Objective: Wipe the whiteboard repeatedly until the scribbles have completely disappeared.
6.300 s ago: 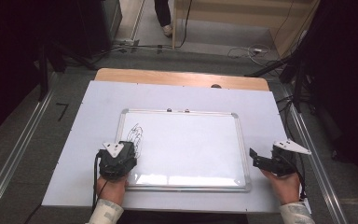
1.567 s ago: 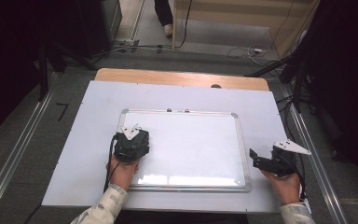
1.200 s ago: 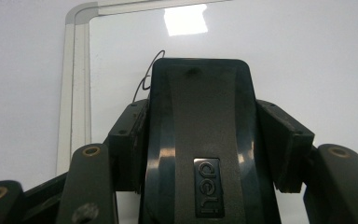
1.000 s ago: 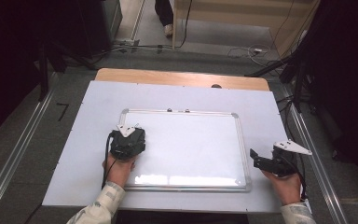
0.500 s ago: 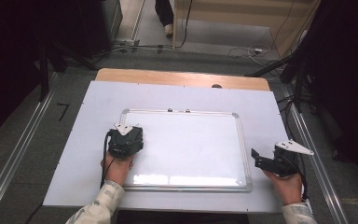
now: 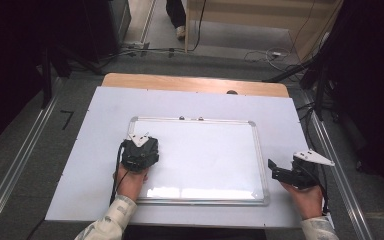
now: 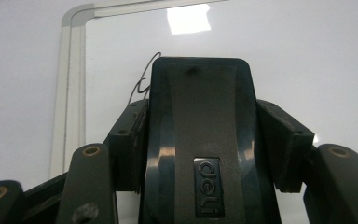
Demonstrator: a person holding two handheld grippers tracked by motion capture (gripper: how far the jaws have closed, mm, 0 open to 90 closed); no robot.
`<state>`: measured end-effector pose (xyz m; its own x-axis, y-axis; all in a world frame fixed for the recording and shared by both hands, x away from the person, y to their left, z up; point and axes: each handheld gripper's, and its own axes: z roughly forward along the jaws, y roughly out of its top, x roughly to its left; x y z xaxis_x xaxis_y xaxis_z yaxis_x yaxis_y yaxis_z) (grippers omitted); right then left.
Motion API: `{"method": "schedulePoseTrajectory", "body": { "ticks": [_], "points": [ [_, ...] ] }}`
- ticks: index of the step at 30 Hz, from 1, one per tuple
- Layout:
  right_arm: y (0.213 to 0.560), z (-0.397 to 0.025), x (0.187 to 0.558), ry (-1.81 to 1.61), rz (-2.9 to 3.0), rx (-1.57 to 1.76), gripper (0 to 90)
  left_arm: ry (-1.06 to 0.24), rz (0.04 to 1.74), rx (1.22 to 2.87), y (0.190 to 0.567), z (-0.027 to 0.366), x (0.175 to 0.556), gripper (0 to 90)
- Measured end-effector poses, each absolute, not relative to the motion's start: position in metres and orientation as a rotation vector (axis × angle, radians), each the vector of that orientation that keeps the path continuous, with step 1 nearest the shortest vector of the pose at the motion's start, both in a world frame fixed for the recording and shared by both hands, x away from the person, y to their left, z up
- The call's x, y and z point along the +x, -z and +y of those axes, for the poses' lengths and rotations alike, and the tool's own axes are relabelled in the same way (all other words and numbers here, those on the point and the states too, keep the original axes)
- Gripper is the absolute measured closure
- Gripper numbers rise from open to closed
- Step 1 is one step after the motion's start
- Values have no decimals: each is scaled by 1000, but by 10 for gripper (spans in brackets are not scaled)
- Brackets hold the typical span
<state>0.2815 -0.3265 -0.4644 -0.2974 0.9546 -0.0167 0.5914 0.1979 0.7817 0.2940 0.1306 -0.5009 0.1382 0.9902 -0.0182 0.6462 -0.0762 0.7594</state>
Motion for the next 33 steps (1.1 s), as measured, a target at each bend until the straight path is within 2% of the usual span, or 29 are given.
{"method": "schedulePoseTrajectory", "body": {
  "ticks": [14, 33],
  "points": [
    [465, -327, 281, -920, 1969, 1439, 57, -687, 1535, 1818, 501, 120, 288, 408],
    [465, -328, 279, -923, 1967, 1441, 57, -687, 1581, 1802, 501, 144, 288, 408]
  ]
}}
